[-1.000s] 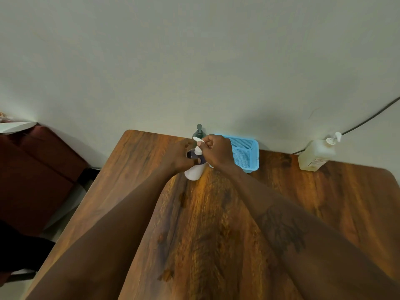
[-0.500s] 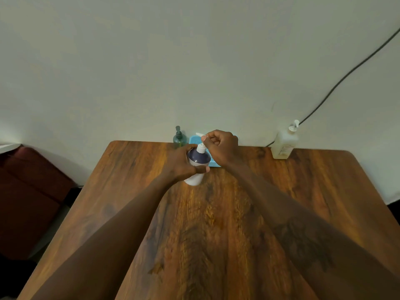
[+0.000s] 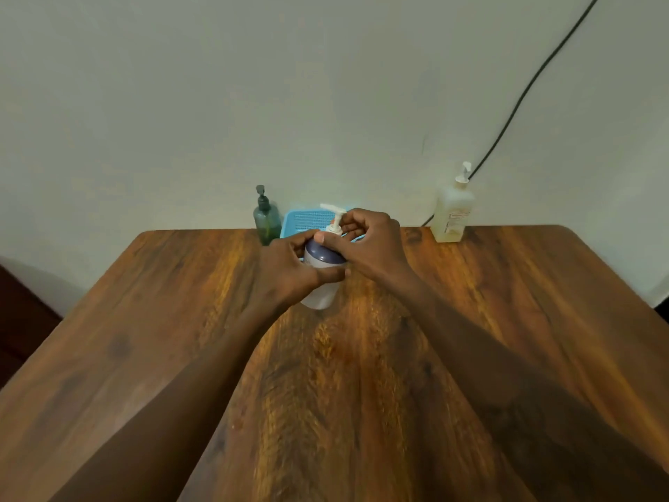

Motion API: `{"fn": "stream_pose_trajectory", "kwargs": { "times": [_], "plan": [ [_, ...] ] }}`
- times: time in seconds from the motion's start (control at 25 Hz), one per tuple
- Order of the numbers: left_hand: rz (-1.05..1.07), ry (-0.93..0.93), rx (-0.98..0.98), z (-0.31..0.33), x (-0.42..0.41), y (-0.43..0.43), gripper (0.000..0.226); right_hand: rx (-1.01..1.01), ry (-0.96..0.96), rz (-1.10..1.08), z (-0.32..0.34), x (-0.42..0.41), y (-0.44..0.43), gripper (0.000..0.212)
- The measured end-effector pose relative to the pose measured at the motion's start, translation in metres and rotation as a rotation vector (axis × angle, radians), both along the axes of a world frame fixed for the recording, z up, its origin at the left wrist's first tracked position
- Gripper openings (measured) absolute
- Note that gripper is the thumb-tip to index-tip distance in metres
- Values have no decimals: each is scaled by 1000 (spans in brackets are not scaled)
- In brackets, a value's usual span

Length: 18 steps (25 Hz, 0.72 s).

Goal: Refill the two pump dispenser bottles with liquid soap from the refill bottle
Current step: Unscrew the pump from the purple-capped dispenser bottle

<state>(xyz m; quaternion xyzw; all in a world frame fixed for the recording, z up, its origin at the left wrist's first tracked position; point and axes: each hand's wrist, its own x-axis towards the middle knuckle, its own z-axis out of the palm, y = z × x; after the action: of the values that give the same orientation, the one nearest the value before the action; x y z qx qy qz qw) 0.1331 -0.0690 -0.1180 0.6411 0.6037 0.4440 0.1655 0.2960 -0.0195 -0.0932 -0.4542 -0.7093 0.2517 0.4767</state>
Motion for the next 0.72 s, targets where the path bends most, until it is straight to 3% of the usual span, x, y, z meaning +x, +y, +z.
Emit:
{"fn": "stream_pose_trajectory", "kwargs": {
  "times": [0.32, 0.6, 0.72],
  "plan": [
    [-38, 47, 36, -23, 10, -28, 59, 113, -29, 16, -39, 14, -22, 31],
    [-188, -185, -70, -31, 4, -64, 71, 13, 14, 252, -34, 17, -55, 14],
    [-306, -288, -134, -26, -9, -76, 62, -42, 53, 435, -25, 17, -65, 18]
  ]
}}
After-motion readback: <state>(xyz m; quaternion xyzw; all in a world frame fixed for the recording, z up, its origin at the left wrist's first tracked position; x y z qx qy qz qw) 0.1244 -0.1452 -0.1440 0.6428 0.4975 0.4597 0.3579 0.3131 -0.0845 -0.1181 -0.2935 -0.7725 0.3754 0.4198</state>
